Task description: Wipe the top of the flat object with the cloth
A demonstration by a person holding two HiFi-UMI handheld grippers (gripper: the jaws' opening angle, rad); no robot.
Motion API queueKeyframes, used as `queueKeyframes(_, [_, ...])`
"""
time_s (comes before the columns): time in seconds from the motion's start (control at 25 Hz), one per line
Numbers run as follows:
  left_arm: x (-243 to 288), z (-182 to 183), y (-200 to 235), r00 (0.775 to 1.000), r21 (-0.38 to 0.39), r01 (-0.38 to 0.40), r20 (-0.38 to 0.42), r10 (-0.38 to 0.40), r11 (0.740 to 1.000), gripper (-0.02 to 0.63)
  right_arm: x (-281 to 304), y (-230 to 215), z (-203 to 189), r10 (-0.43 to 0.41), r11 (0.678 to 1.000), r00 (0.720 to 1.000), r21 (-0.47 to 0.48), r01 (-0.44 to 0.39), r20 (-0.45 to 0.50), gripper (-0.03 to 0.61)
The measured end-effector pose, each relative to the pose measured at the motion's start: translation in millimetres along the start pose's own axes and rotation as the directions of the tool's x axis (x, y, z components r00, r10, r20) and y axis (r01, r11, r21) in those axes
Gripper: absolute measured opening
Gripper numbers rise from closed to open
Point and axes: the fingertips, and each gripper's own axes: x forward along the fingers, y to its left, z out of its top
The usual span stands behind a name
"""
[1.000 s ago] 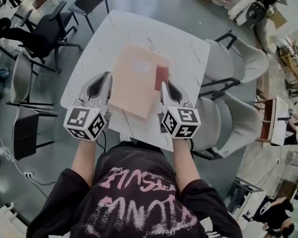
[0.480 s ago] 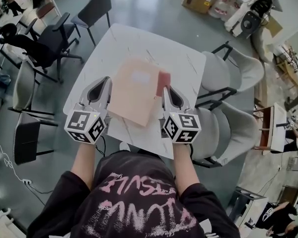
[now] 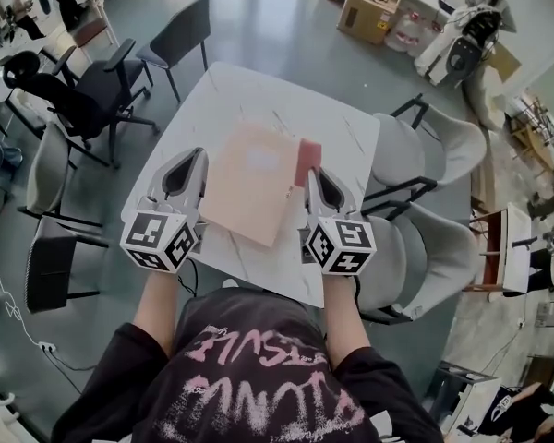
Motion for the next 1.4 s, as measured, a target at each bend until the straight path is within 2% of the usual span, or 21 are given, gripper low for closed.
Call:
queueKeyframes(0.8, [-2, 28, -5, 0.997, 0.032, -0.004, 0.075, 0.001, 0.999, 0.000, -10, 3, 28, -0.001, 0.999, 0.998, -0.039, 0.004, 0.067, 0.048])
queueKeyframes(1.4, [7, 23, -9, 0.998, 0.031, 0.011, 0.068, -0.013, 0.999, 0.000, -12, -7, 33, -0.019, 0.997, 0.996, -0.072, 0.025, 0.083, 0.044])
